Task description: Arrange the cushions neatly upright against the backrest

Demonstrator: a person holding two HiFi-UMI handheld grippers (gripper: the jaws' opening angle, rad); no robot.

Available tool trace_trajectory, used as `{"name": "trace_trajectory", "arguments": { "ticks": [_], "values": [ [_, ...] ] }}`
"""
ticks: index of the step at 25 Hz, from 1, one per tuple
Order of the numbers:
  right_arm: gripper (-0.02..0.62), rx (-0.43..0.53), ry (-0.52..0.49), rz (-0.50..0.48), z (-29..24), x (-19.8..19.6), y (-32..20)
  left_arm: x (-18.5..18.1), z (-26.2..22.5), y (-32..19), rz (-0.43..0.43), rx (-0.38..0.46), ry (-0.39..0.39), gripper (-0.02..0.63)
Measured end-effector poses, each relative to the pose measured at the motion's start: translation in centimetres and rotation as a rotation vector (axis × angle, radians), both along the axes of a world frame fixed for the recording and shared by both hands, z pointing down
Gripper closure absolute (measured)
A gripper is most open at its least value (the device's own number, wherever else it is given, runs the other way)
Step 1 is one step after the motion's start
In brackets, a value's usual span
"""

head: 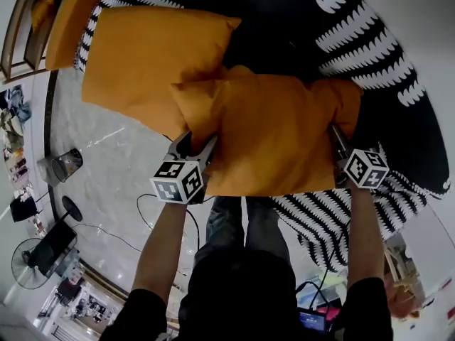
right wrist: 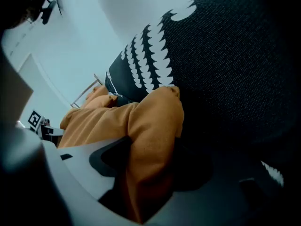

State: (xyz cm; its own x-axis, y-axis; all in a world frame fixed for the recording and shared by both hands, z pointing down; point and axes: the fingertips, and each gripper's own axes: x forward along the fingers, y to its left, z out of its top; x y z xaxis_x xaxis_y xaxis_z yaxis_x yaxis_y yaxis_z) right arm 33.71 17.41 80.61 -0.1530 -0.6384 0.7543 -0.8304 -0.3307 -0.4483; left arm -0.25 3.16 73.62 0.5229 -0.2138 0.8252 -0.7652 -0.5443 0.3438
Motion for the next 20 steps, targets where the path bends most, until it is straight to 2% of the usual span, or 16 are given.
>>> {"name": "trace_trajectory", "arguments": {
  "ticks": [2,4,8,11,16,20],
  "values": [
    [0.343,-0.022,0.052,0.004,-0.7,-0.5,-0.2,0.2,-0.8,-0.4,0.003,-0.046,0.036,0.393],
    [0.369,-0.027,0.081,0.032,-1.9,-1.1,0.0,0.2,-1.9,-0.4,0.029,-0.058,0.045,0.417],
    [0.389,0.007,0.073,0.125,-5.0,-1.0,3.0,1.3,-4.9,1.4,0.087,-0.005,0.062,0.431],
    [0.393,0.021,0.068,0.218,-7.0,-0.1,7.0,3.7,-7.2,3.2,0.167,0.054,0.098,0.431],
    [0.393,0.028,0.078,0.418,-10.4,-0.4,11.5,7.3,-10.0,2.6,0.330,0.110,0.166,0.433],
    [0.396,0.041,0.123,0.583,-12.6,1.8,16.2,13.5,-10.8,4.0,0.423,0.115,0.234,0.433]
  ]
}}
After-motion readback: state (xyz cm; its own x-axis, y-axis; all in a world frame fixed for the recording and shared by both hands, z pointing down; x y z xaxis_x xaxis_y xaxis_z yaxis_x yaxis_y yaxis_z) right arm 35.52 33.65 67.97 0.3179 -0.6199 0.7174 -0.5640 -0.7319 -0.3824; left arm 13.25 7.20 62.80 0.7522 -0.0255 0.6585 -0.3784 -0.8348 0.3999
